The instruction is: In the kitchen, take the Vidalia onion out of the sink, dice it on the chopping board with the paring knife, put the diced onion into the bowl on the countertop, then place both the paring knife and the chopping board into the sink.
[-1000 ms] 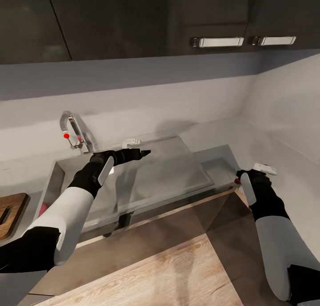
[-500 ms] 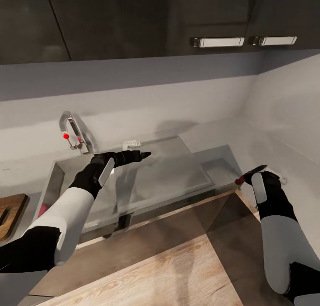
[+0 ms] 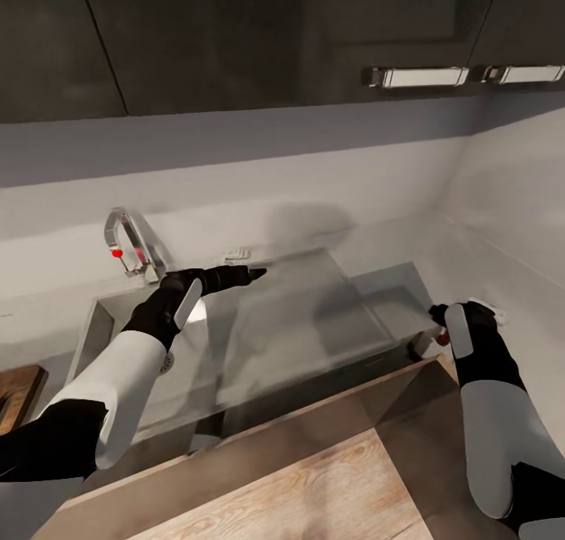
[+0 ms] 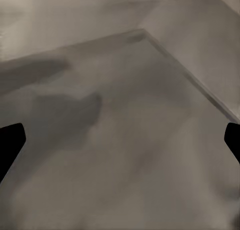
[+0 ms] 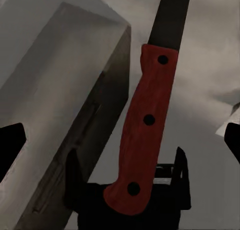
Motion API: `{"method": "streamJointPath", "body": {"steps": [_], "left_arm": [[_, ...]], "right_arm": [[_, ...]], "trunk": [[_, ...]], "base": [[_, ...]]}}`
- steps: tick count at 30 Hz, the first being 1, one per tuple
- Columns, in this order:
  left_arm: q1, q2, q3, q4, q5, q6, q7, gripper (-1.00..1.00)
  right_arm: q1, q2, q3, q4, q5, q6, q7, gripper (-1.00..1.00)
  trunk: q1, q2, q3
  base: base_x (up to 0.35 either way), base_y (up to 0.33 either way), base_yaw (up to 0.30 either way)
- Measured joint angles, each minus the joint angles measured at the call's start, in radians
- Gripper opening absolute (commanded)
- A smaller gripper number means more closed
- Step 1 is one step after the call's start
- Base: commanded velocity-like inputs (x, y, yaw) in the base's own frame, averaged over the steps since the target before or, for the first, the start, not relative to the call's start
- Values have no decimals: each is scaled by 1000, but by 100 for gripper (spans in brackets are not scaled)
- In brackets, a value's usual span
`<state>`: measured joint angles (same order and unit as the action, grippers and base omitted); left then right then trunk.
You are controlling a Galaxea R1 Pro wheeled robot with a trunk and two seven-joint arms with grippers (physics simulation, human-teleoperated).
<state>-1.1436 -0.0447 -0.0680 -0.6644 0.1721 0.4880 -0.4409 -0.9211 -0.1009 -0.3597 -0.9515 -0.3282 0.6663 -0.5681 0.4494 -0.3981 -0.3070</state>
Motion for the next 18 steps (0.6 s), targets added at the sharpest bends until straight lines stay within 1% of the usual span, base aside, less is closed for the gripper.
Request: {"method": "streamJointPath", "body": {"steps": [1, 3, 5, 8, 12, 16, 18], "left_arm": [[0, 0, 0, 0, 0, 0, 0, 100], [0, 0, 0, 0, 0, 0, 0, 100], [0, 0, 0, 0, 0, 0, 0, 100], [0, 0, 0, -1, 0, 0, 0, 100], [0, -1, -1, 0, 0, 0, 0, 100], [0, -1, -1, 1, 0, 0, 0, 100], [0, -1, -1, 1, 0, 0, 0, 100]], "right_arm": [[0, 0, 0, 0, -8, 0, 0, 100], [0, 0, 0, 0, -37, 0, -1, 100], [0, 0, 0, 0, -51, 0, -1, 100], [0, 0, -1, 0, -64, 1, -3, 100], [0, 0, -4, 1, -65, 2, -24, 100], [0, 0, -7, 2, -66, 2, -65, 100], [0, 0, -7, 3, -66, 2, -74, 100]], "trunk": [[0, 0, 0], [0, 0, 0], [0, 0, 0], [-1, 0, 0], [0, 0, 0], [0, 0, 0], [0, 0, 0]], "base": [[7, 4, 0], [4, 2, 0], [25, 1, 0], [227, -60, 0], [197, -97, 0], [54, -27, 0], [17, -9, 0]]}}
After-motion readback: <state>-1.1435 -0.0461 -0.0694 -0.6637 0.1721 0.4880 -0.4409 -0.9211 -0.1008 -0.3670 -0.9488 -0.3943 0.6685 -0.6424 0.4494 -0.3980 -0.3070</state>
